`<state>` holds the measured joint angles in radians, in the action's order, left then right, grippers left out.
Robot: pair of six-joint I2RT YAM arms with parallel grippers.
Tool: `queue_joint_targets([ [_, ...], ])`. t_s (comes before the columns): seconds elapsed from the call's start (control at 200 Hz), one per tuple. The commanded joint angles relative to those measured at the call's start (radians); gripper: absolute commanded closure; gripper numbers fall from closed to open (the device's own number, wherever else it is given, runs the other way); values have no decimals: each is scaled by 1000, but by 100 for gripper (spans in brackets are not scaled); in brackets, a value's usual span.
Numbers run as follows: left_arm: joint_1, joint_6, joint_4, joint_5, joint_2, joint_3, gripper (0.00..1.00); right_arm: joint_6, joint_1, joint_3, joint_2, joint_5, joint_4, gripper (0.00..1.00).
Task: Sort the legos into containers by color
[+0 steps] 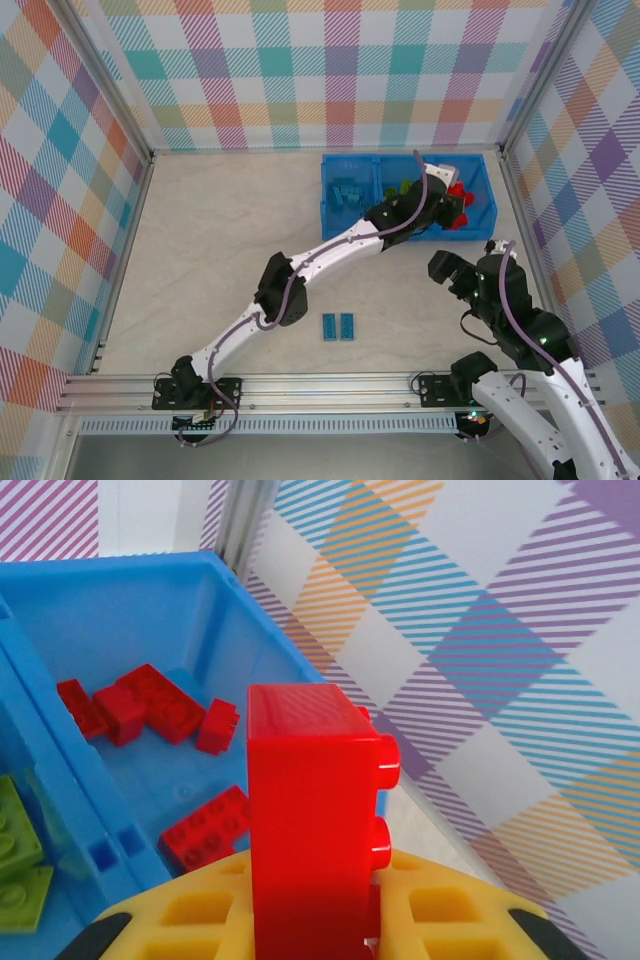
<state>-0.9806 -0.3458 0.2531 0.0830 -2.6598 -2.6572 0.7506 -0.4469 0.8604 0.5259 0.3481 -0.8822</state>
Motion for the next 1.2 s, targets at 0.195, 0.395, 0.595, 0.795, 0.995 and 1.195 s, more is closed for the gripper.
queue_joint_targets([
  [0.195,46,10,-286,-13,-131,-48,77,52,-4,-49,-38,-38,12,0],
  [0.395,48,-23,-299,16,-139,-49,64,55,-4,-45,-41,-48,9,0],
  [0.595,49,-24,-267,7,-117,-49,50,64,-4,-53,-34,-58,15,0],
  [0.795,49,-42,-296,-23,99,184,47,58,-4,-48,-31,-39,-2,0],
  [0.995,56,36,-692,69,618,936,43,24,-4,-51,-21,-44,27,0],
  [1.195,50,181,-611,102,1140,1419,40,-38,-6,-42,156,-193,132,0],
])
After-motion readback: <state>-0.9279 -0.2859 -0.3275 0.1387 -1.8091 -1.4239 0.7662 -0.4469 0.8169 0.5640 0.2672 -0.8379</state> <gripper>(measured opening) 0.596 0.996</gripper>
